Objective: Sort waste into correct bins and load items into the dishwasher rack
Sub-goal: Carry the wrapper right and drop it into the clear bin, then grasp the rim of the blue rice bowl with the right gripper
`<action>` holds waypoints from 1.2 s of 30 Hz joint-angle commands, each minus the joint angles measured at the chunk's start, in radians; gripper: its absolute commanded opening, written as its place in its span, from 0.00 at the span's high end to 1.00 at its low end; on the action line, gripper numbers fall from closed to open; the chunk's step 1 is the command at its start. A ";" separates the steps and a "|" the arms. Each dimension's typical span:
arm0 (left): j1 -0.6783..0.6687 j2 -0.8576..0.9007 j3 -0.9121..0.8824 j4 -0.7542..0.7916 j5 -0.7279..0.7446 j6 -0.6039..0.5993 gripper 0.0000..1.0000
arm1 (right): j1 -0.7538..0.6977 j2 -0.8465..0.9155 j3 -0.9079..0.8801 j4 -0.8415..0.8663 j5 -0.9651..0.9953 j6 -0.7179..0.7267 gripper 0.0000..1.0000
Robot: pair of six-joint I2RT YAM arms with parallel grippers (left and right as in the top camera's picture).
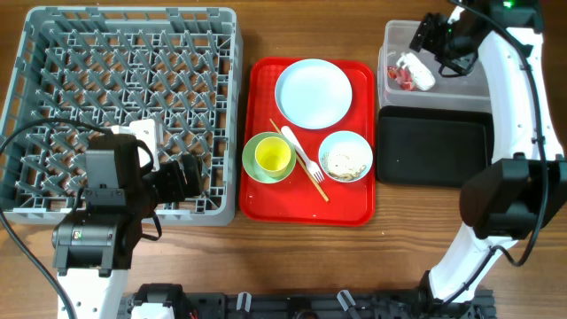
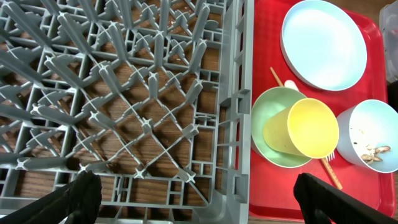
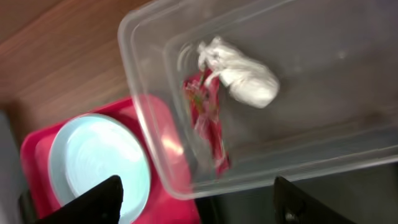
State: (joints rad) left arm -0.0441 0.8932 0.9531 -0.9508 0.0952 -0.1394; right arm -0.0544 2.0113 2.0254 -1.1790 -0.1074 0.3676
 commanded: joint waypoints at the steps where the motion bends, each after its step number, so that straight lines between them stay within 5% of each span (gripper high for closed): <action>1: -0.003 0.004 0.019 0.000 0.009 -0.002 0.00 | -0.002 -0.107 0.025 -0.081 -0.142 -0.107 0.22; 9: -0.003 0.004 0.019 0.000 0.009 -0.002 0.00 | -0.002 -0.312 -0.054 -0.393 -0.180 -0.237 0.22; 18: -0.003 0.004 0.019 -0.001 0.009 -0.002 0.00 | 0.203 -0.595 -0.475 -0.147 -0.177 -0.182 0.14; 27: -0.003 0.004 0.019 -0.001 0.009 -0.002 0.00 | 0.502 -0.317 -0.641 0.176 -0.028 0.076 0.16; 36: -0.003 0.004 0.019 -0.001 0.009 -0.002 0.00 | 0.562 -0.016 -0.641 0.310 -0.011 0.282 0.33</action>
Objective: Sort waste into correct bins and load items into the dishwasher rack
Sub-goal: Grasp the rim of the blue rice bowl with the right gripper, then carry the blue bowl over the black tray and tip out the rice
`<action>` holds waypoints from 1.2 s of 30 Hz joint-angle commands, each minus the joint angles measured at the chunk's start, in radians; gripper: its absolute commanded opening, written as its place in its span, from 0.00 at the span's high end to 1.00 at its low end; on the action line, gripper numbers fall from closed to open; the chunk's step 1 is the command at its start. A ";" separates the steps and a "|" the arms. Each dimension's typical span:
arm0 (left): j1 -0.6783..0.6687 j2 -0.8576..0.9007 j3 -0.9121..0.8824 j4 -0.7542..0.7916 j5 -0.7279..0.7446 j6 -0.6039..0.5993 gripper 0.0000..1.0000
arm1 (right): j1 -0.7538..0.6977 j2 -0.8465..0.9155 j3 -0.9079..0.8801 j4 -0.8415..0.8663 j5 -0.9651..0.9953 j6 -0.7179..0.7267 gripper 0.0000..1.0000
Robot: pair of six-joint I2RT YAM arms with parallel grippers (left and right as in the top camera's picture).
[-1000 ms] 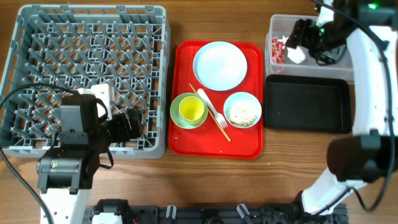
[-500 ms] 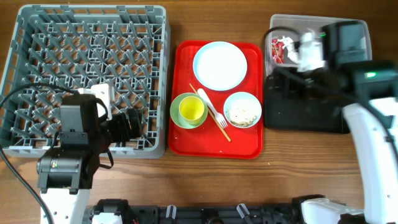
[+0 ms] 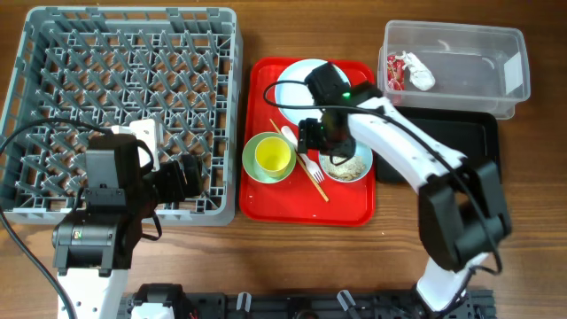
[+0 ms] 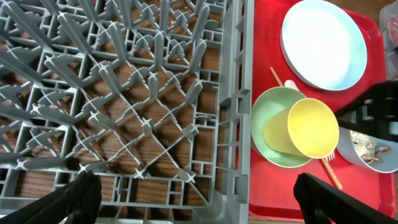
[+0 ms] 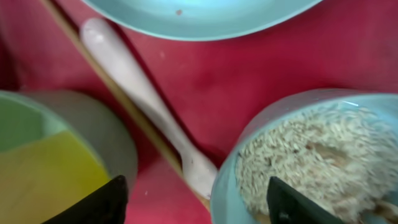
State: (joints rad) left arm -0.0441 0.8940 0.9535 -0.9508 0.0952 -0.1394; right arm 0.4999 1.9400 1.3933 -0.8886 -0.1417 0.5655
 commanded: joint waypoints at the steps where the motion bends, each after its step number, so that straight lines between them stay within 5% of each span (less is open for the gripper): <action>1: -0.003 0.003 0.019 -0.001 0.009 -0.002 0.00 | 0.008 0.068 -0.009 0.026 0.023 0.093 0.36; 8: -0.003 0.003 0.019 -0.001 0.010 -0.002 0.00 | 0.008 0.084 -0.009 0.039 0.031 0.118 0.67; 12: -0.003 0.003 0.019 -0.001 0.010 -0.002 0.00 | 0.008 0.084 -0.009 0.031 0.031 0.118 0.95; 18: -0.003 0.003 0.019 -0.001 0.009 -0.002 0.00 | 0.002 0.050 0.038 -0.024 0.045 0.089 0.96; 26: -0.003 0.003 0.019 -0.001 0.009 -0.002 0.00 | -0.097 -0.209 0.112 -0.084 -0.011 -0.100 0.96; 36: -0.003 0.003 0.019 0.000 0.010 -0.003 0.00 | -0.502 -0.221 -0.019 -0.098 -0.562 -0.550 0.96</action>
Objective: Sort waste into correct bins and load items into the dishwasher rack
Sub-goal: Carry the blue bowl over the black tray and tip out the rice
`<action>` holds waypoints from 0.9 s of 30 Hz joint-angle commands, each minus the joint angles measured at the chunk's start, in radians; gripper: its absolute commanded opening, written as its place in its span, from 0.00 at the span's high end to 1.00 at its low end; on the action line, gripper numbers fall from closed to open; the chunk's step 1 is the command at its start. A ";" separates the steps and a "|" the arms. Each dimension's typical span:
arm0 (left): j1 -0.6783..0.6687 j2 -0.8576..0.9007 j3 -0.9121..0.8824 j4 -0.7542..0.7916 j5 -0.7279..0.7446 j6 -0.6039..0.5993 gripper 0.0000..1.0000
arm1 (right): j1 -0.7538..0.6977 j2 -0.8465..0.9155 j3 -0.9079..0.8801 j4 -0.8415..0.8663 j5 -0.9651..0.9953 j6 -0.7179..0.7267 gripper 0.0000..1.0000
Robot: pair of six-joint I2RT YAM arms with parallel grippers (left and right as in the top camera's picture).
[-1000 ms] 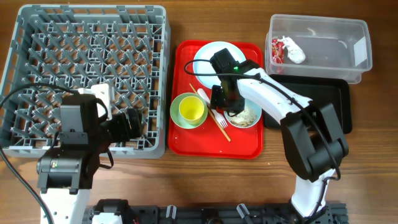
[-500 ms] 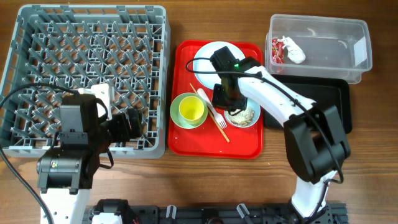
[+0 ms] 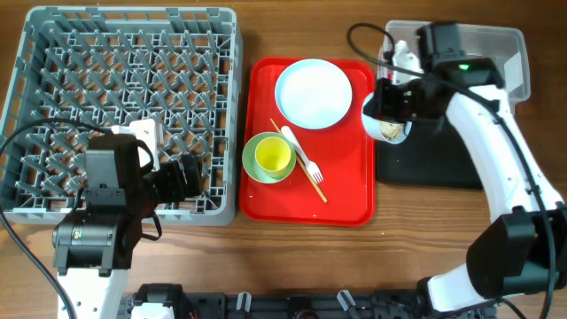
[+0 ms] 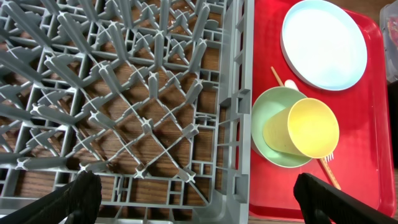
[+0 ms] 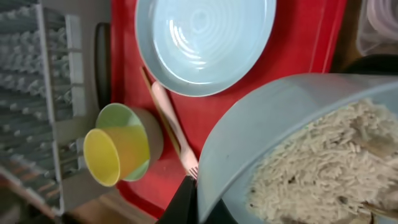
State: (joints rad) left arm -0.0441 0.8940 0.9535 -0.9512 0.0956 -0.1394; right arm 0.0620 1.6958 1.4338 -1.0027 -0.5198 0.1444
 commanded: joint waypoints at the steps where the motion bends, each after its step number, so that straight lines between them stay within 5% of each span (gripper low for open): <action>1: -0.003 0.003 0.019 0.000 0.009 -0.002 0.00 | -0.086 0.027 -0.080 0.028 -0.206 -0.134 0.96; 6: -0.003 0.003 0.019 0.000 0.009 -0.002 0.00 | -0.252 0.035 -0.272 0.220 -0.530 -0.140 0.96; 13: -0.003 0.003 0.019 0.000 0.009 -0.002 0.00 | -0.438 0.036 -0.388 0.332 -0.707 -0.044 0.96; 27: -0.003 0.003 0.019 0.000 0.009 -0.002 0.00 | -0.584 0.036 -0.442 0.685 -1.103 0.459 0.96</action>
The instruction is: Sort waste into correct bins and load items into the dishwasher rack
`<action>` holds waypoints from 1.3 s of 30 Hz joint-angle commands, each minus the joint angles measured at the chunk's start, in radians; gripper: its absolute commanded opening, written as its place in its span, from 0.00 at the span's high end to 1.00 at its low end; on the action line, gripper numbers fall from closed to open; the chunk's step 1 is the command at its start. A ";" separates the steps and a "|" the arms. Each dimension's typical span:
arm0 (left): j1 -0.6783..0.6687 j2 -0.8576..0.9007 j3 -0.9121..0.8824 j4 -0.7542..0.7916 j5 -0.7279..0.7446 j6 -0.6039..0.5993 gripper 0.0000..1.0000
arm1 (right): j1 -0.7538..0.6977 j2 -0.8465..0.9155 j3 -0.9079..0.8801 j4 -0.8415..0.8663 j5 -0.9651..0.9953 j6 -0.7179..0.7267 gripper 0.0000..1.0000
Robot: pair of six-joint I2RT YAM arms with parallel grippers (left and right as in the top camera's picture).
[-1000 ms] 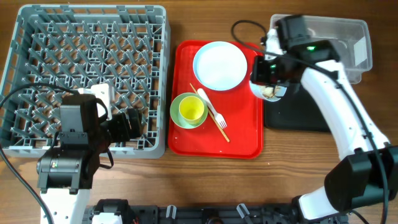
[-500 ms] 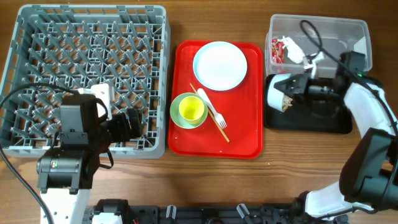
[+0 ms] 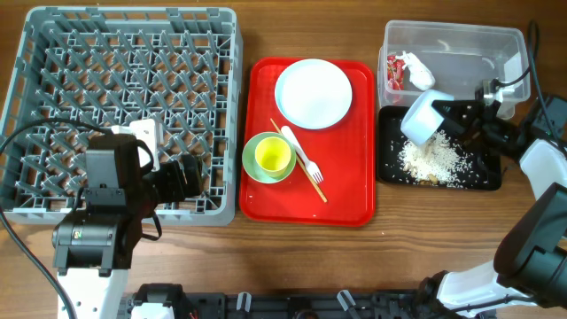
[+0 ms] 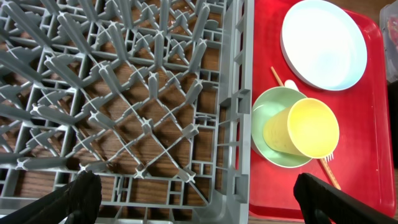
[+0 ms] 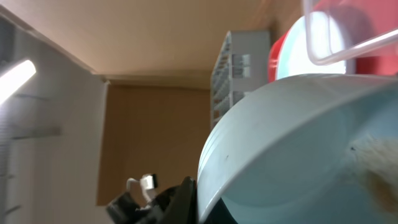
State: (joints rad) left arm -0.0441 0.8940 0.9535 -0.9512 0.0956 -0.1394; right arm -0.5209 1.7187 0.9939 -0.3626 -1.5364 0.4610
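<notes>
My right gripper is shut on the rim of a light blue bowl, which is tipped on its side over the black bin. Rice lies spread in that bin. In the right wrist view the bowl fills the frame, with a little rice at its edge. My left gripper is open over the near right corner of the grey dishwasher rack. The red tray holds a pale blue plate, a green bowl with a yellow cup in it, a fork and a chopstick.
A clear bin with a red wrapper and a crumpled tissue stands behind the black bin. The rack fills the left of the wooden table. The right arm reaches in from the right edge.
The blue bowl was held upright with rice at the tray's right edge. Now it is further right, tipped over the black bin, and the rice lies in the bin.
My right gripper first hung open over the clear bin. Then it was down at the rice bowl on the red tray. After that it held the bowl off the tray beside the bins, and now the rice is in the black bin. My left arm stayed still.
</notes>
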 commanded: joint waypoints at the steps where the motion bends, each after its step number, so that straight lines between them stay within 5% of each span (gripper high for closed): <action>1: -0.003 0.003 0.019 0.000 0.009 -0.002 0.00 | -0.002 0.013 -0.002 0.066 -0.087 0.163 0.96; 11: -0.003 0.003 0.019 0.000 0.009 -0.002 0.00 | 0.000 0.013 -0.005 0.109 0.143 0.193 0.95; 13: -0.003 0.003 0.019 0.000 0.009 -0.002 0.00 | 0.003 0.013 -0.005 0.108 0.126 0.190 0.95; 15: -0.003 0.003 0.019 0.000 0.009 -0.002 0.00 | 0.014 0.013 -0.005 0.176 -0.089 0.056 0.96; 19: -0.003 0.003 0.019 0.000 0.009 -0.002 0.00 | 0.050 0.001 -0.013 0.151 -0.060 -0.005 0.96; 24: -0.003 0.003 0.019 0.000 0.009 -0.002 0.00 | 0.097 -0.001 -0.013 0.060 0.249 0.058 0.96; 31: -0.003 0.003 0.019 0.000 0.009 -0.002 0.00 | 0.268 -0.111 0.087 -0.209 0.536 -0.214 0.95; 35: -0.003 0.003 0.019 0.000 0.009 -0.002 0.00 | 0.433 -0.216 0.200 -0.352 0.967 -0.285 0.96; 39: -0.003 0.003 0.019 0.002 0.009 -0.002 0.00 | 0.598 -0.247 0.231 -0.341 1.144 -0.401 0.95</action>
State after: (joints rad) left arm -0.0441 0.8940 0.9535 -0.9508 0.0952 -0.1398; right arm -0.0162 1.4914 1.1957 -0.7105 -0.6071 0.1768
